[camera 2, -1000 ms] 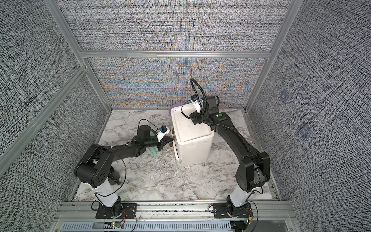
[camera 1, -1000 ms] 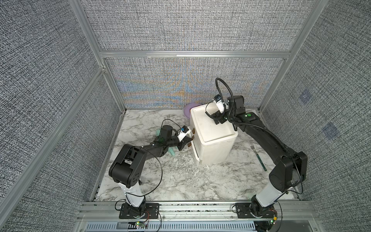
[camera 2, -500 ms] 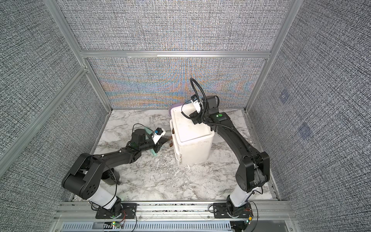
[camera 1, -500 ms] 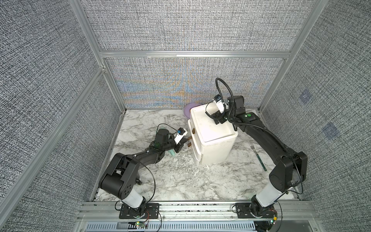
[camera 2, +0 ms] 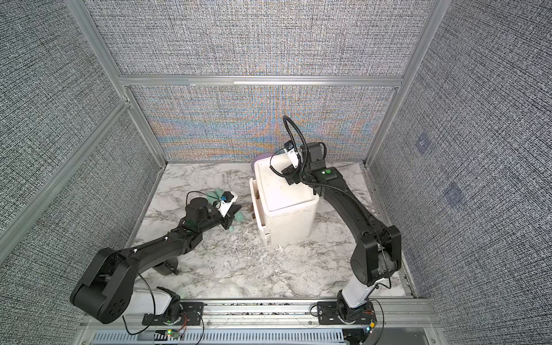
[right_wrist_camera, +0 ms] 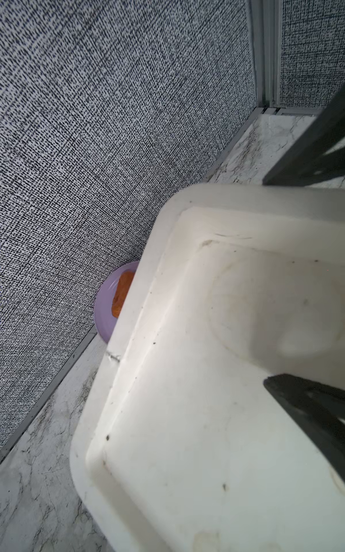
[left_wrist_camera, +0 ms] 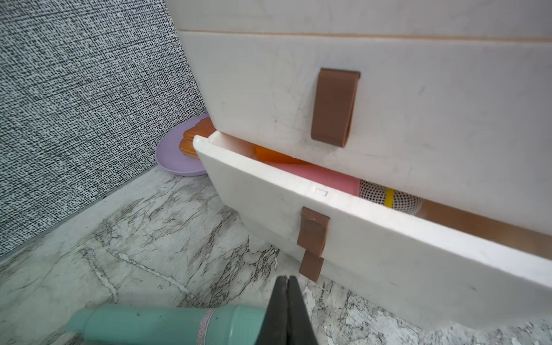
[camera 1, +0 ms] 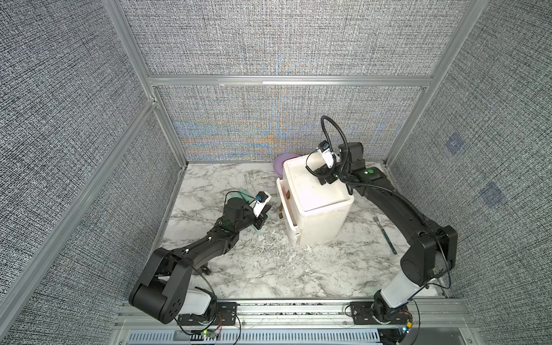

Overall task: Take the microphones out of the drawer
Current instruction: Open the drawer in the storage box.

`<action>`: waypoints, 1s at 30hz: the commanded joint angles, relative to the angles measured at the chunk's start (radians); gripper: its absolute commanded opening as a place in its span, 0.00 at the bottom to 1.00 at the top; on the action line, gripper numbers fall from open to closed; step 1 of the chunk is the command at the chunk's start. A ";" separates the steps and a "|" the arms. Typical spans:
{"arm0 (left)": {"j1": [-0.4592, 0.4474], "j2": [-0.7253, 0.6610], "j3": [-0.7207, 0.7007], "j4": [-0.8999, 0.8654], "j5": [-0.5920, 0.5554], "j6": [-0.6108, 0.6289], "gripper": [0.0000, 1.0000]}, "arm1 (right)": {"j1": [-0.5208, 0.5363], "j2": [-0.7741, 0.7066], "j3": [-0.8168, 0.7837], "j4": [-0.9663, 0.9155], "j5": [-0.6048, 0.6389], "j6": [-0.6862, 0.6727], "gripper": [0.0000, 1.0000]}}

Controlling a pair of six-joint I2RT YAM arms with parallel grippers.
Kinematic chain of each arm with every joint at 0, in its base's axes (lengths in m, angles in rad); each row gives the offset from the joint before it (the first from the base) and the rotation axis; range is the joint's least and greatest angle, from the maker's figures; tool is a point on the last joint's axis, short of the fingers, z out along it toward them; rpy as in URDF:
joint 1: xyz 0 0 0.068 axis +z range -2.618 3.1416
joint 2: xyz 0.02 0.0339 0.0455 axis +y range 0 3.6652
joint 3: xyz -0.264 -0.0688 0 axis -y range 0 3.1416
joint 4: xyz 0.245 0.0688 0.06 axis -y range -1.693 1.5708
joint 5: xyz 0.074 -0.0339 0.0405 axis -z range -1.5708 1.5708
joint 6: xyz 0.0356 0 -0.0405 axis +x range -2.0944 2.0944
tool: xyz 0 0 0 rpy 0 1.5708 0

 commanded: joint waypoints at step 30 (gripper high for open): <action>-0.013 0.248 0.684 -0.818 -0.160 -0.521 1.00 | -0.005 0.022 -0.038 -0.234 -0.043 -0.003 0.98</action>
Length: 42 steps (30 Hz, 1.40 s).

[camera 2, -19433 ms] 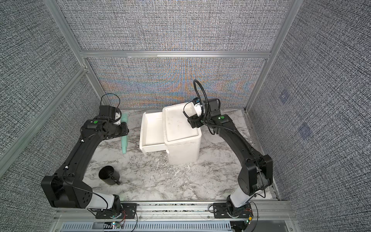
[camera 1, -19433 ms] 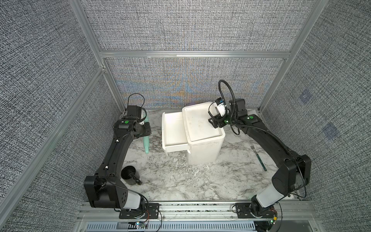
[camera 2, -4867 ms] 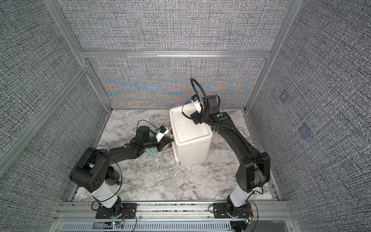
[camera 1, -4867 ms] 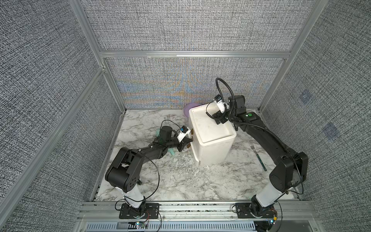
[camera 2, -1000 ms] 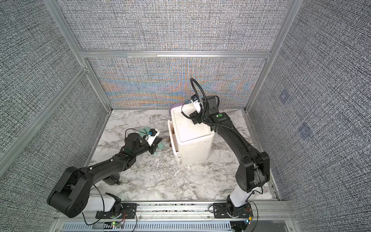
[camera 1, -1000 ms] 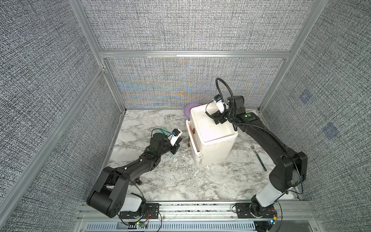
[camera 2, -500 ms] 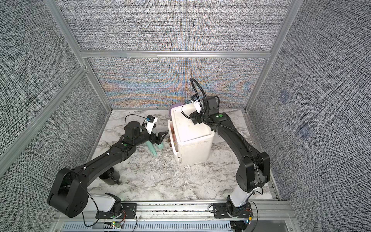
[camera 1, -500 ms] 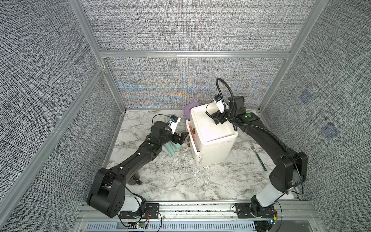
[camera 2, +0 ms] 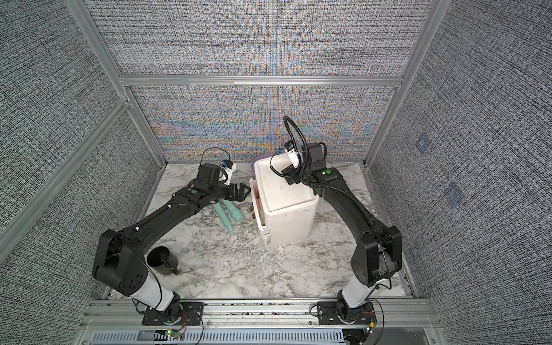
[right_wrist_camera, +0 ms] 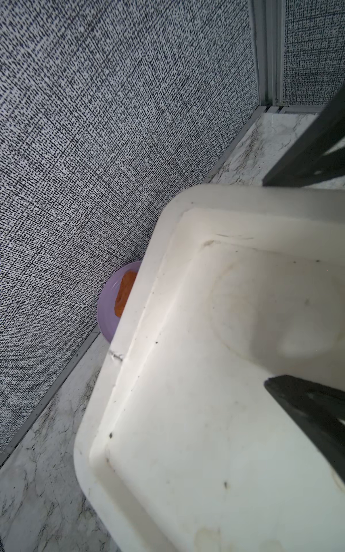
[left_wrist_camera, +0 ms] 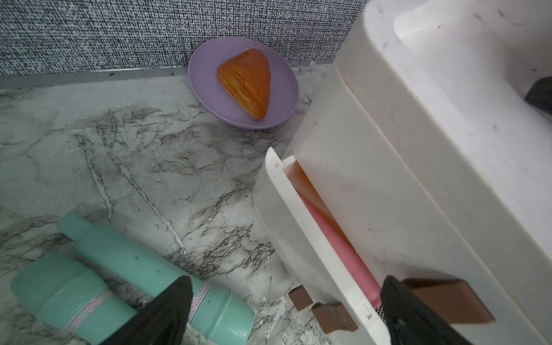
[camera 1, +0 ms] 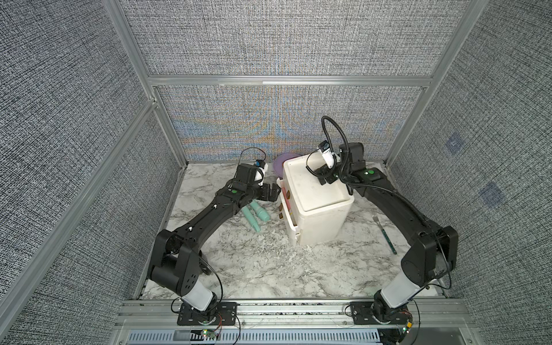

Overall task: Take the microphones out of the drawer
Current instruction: Open the drawer in the storage box.

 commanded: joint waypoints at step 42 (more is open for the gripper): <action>-0.058 0.229 0.314 -0.634 -0.443 -0.221 1.00 | -0.032 0.040 -0.014 -0.255 -0.014 0.014 0.98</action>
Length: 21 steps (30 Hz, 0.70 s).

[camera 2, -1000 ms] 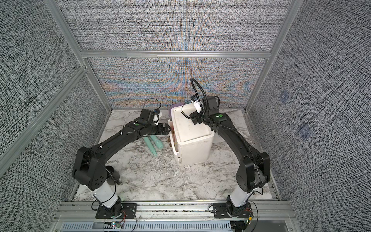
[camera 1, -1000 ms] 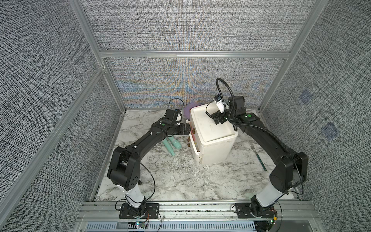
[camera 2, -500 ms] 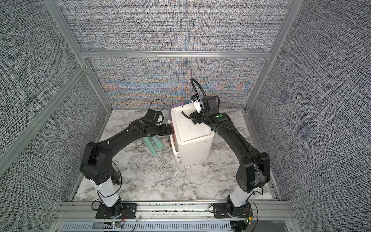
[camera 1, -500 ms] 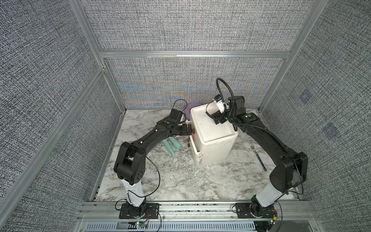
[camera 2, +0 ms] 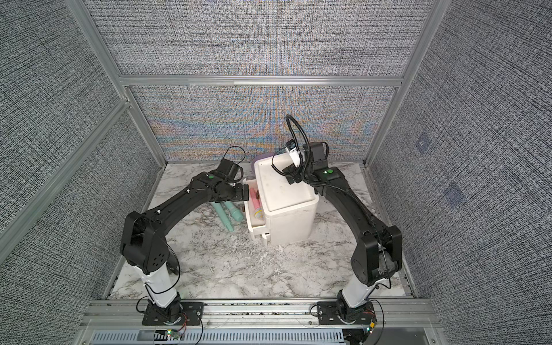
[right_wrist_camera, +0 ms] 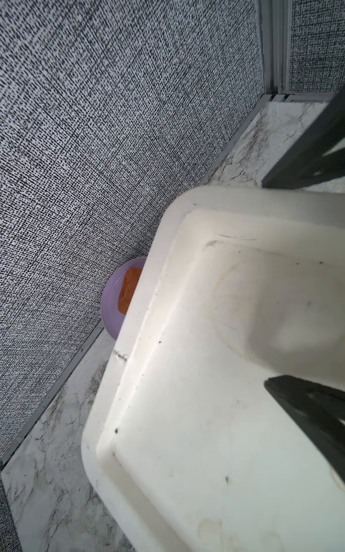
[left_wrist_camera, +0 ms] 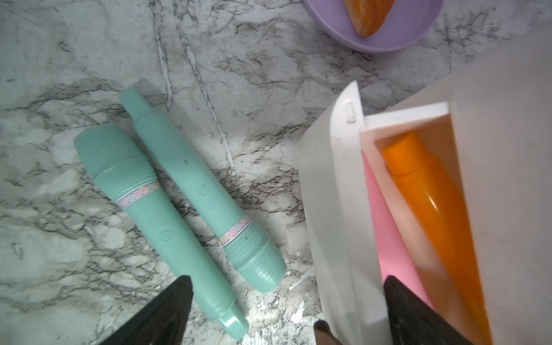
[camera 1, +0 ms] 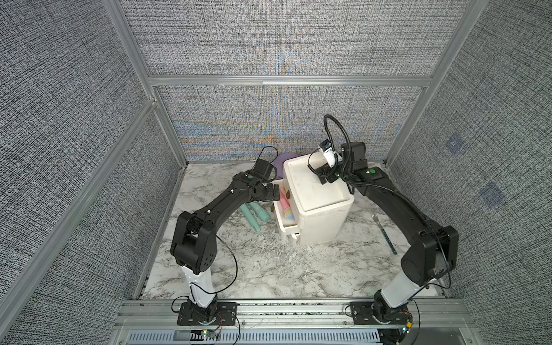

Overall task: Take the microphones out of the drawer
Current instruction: Open the drawer in the storage box.

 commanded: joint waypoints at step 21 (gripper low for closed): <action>0.052 -0.089 -0.070 -0.212 -0.209 0.023 1.00 | -0.016 0.035 -0.023 -0.258 0.025 0.008 0.98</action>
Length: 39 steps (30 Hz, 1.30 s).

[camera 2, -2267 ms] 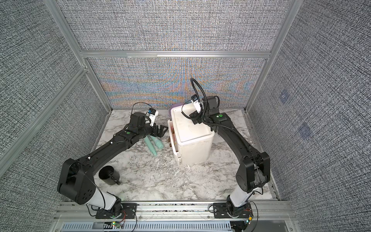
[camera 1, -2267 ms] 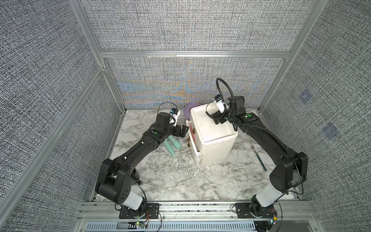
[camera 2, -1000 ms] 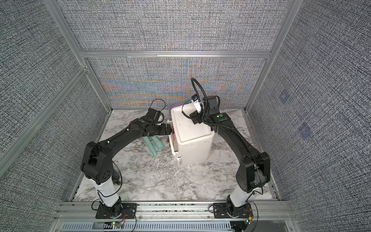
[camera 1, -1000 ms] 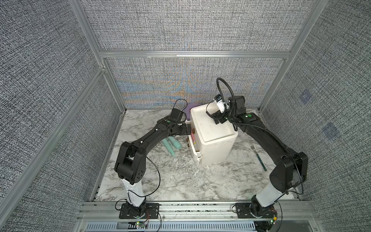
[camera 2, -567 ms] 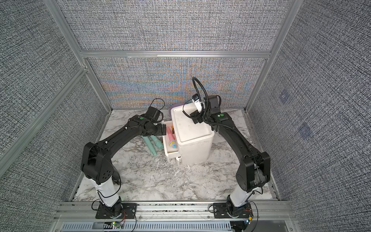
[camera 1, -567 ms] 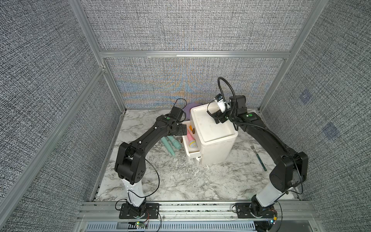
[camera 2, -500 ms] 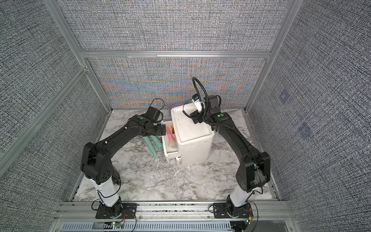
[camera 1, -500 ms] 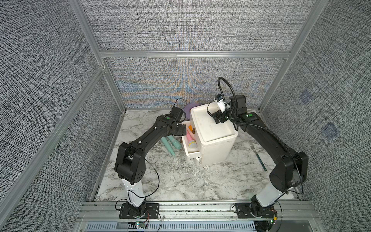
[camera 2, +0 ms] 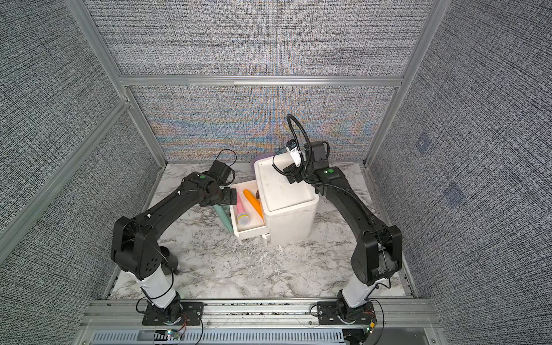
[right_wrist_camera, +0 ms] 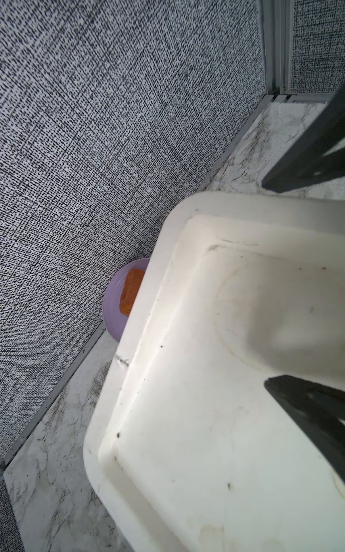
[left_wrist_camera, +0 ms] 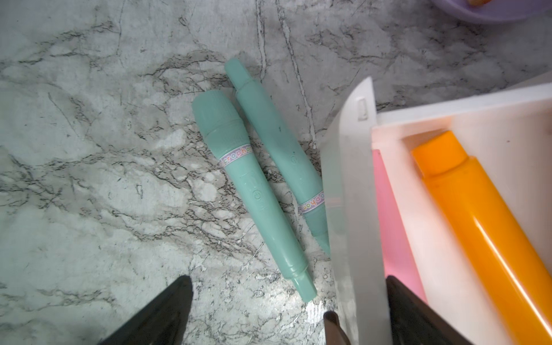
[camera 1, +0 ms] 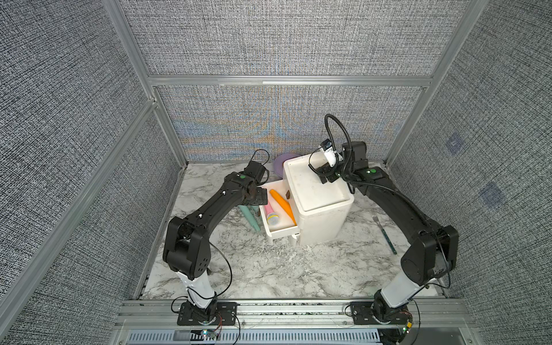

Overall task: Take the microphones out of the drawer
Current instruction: Open the drawer in the storage box.

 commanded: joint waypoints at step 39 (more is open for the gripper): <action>0.033 -0.262 -0.111 0.209 0.253 0.295 1.00 | -0.009 0.034 -0.019 -0.261 0.024 0.007 0.98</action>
